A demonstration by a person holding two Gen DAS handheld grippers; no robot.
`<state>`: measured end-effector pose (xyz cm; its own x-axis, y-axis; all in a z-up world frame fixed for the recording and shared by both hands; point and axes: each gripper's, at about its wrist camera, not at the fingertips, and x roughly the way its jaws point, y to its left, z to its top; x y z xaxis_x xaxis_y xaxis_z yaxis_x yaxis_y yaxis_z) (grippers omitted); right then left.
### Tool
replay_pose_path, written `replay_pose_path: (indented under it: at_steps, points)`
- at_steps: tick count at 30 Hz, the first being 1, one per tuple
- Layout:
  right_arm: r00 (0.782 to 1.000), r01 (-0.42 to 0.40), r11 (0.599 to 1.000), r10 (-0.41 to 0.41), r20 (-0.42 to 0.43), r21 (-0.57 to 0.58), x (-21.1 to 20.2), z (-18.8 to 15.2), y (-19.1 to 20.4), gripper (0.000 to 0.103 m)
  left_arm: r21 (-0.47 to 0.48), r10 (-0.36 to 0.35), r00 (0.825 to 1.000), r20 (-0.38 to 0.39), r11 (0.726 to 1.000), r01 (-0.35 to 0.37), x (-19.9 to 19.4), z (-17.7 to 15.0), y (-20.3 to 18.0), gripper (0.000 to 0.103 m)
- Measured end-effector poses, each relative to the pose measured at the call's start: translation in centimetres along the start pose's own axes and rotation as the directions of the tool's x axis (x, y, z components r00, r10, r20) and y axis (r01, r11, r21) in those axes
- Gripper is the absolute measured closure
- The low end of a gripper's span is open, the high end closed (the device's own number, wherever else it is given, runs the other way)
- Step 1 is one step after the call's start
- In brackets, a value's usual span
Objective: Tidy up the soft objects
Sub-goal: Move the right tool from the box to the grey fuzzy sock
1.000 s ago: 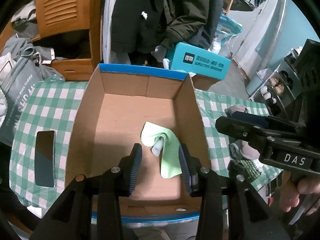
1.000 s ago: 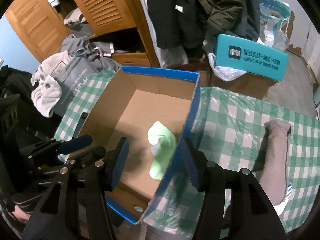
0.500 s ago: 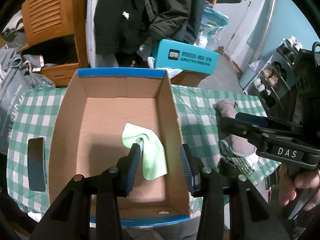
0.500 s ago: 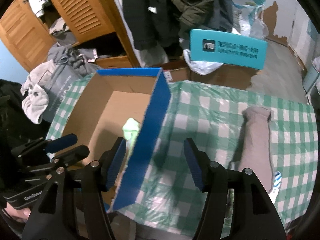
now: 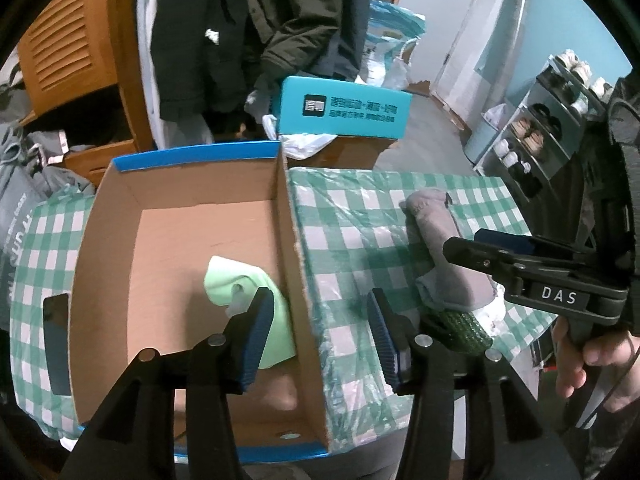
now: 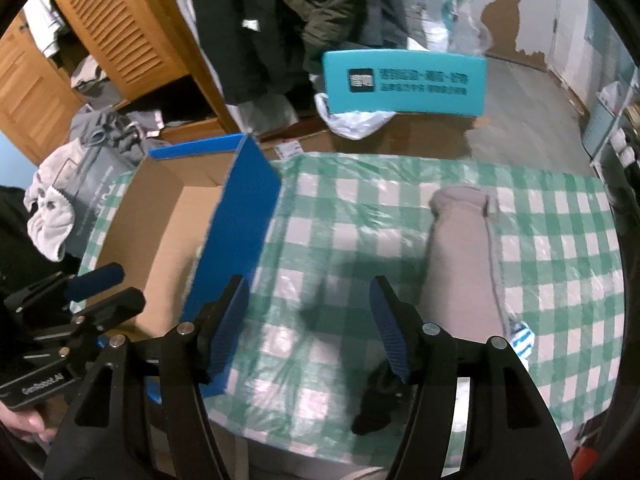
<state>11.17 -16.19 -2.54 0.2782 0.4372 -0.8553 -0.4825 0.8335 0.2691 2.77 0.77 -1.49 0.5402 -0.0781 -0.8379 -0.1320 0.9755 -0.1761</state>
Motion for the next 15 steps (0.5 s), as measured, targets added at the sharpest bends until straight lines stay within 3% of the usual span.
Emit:
replay_pose_path:
  at_steps: [15]
  points:
    - [0.996, 0.08, 0.996, -0.079, -0.04, 0.041, 0.2, -0.6, -5.4, 0.041, 0.032, -0.028, 0.997, -0.069, 0.999, 0.03, 3.7, 1.2, -3.9, 0.052]
